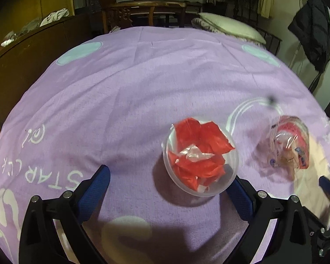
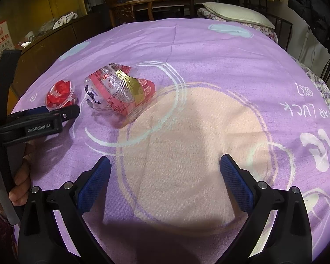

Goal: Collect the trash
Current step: 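Grasp the red-filled clear cup with the left tool while the right tool grasps the clear wrapper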

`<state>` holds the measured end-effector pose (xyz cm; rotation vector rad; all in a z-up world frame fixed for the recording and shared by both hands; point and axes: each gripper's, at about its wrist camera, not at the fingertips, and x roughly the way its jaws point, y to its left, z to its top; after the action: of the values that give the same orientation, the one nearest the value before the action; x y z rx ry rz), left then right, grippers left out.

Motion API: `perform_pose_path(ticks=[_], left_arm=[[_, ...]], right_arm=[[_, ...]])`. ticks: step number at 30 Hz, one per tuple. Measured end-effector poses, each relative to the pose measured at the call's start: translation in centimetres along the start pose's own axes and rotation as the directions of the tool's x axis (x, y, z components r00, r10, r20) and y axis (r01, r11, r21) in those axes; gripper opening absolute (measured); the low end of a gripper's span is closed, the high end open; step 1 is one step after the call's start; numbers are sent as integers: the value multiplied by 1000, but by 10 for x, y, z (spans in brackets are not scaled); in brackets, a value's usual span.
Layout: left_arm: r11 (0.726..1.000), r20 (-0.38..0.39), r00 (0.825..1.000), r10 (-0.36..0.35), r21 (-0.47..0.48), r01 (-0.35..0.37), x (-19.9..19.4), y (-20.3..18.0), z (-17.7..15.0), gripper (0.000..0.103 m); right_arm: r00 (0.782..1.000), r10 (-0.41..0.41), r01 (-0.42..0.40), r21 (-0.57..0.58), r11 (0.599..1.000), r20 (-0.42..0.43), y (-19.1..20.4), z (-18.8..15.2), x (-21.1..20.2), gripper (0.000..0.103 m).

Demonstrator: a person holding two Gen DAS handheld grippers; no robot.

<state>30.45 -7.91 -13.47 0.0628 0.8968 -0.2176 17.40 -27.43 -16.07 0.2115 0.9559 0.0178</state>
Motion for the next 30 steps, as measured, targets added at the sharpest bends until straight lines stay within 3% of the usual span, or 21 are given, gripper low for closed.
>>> perform_pose_path(ticks=[6,10,16,19,20,23,26,30], left_arm=[[992,48,998,-32,-121,38,-8,26,1,97],[979,57,998,-15,-202,26,-8,42,4,97],[988,35,999,29,-154,-24,-7,34,4,97],[966,39,995,93,-246,-81,-11,52,1,97],[946,29,991,128,-304,-113,-11,64,-1,97],[917,36,996,86,-392,-65,-11,83,-4,97],[927,17,993,116,-361,-102,-10,78,-4,97],[931,-1,991,137,-341,-129,-8,74,-2,97]], right_arm=[[1000,-1,1,0,1000,0,0,0,0,96],[1000,-1,1,0,1000,-1,-1,0,0,96],[1000,-7,7,-4,1000,-1,1,0,1,96],[1000,-14,14,2,1000,1,2,2,2,96],[1000,-13,13,15,1000,4,2,4,3,96],[999,12,-15,70,997,35,3,13,6,96],[998,42,-47,91,995,51,8,21,12,96],[998,60,-61,23,998,35,30,31,22,96]])
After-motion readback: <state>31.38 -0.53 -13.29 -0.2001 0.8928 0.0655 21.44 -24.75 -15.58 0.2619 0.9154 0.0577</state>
